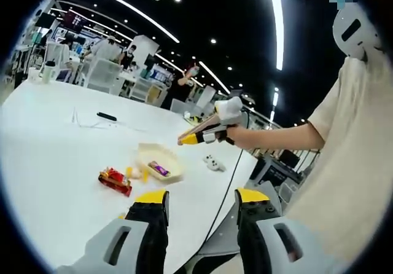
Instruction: Place the target food into the container with the food tongs after gripping and lifting it, then release it inside without dropping or visibly crushing the food.
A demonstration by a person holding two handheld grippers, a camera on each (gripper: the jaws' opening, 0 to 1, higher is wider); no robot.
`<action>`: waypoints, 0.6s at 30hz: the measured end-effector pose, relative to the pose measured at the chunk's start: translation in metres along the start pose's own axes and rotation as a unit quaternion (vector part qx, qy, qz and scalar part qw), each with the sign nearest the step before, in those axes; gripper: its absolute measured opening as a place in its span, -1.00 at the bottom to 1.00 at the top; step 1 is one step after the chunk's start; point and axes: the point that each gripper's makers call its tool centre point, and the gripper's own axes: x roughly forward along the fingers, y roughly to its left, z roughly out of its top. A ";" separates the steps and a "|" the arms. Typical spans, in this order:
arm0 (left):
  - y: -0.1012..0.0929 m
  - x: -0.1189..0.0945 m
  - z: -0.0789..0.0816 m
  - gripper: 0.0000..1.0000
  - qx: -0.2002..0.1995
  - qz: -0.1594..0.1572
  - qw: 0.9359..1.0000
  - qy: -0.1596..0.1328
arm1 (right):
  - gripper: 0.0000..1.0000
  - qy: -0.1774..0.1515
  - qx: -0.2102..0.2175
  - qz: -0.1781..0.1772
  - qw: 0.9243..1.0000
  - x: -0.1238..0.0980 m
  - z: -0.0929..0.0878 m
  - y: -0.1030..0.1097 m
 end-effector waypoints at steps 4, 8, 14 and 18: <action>0.000 0.000 0.001 -0.15 0.001 -0.001 1.000 -0.001 | -0.57 0.000 0.000 0.001 1.000 0.000 0.001 0.001; 0.000 0.000 0.001 -0.15 0.000 -0.001 1.000 0.000 | -0.56 0.001 -0.001 0.004 1.000 0.003 0.001 0.004; 0.000 -0.001 -0.002 -0.15 -0.003 0.000 1.000 0.001 | -0.56 0.004 -0.004 0.012 1.000 0.008 0.000 0.011; 0.001 -0.001 -0.002 -0.15 -0.004 0.001 1.000 0.000 | -0.55 0.006 -0.007 0.017 1.000 0.011 0.000 0.015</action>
